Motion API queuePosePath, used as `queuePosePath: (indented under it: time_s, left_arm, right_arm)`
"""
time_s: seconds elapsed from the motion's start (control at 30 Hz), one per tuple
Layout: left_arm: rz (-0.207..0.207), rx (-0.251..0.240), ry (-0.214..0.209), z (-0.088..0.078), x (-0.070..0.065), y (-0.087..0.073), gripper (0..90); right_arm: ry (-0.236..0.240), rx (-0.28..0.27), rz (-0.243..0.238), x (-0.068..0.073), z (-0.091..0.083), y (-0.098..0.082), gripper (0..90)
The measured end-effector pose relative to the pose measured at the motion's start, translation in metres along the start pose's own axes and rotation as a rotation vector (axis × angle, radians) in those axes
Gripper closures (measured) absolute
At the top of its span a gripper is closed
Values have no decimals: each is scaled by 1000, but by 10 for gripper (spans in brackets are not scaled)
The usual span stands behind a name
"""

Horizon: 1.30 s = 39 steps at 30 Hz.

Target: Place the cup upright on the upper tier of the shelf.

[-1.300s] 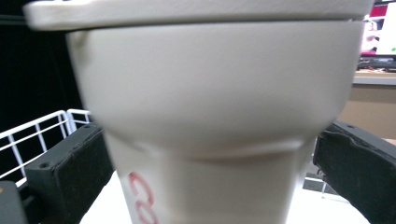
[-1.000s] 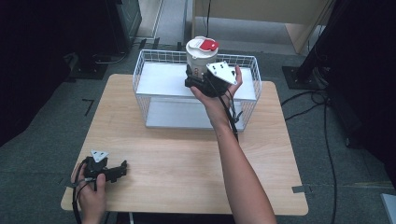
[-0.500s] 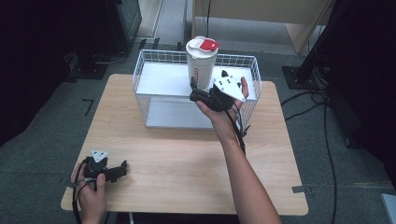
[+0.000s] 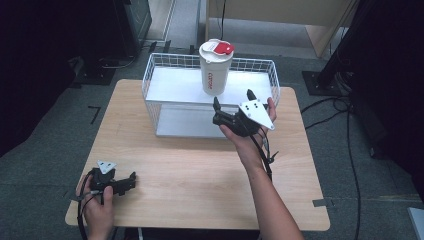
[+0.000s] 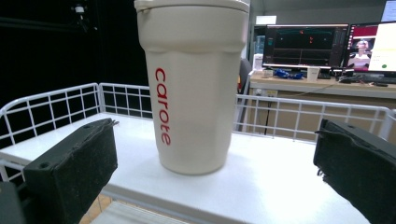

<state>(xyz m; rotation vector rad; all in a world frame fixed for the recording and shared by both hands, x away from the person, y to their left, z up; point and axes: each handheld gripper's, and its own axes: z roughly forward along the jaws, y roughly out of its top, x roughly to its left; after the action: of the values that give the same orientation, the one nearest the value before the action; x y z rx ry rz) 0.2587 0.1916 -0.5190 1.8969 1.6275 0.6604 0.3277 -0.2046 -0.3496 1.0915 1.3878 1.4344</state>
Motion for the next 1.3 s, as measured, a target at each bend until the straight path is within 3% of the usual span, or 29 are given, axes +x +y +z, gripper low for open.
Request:
queuePosePath:
  time_s: [0.27,1.3]
  left_arm:
    - [0,0,0,0,0,0,0]
    - [-2,0,-1,0,0,0,0]
  right_arm:
    - [-17,7,-29,-7,-20,-13,0]
    - [-84,43,-20,-59,-93,-62,0]
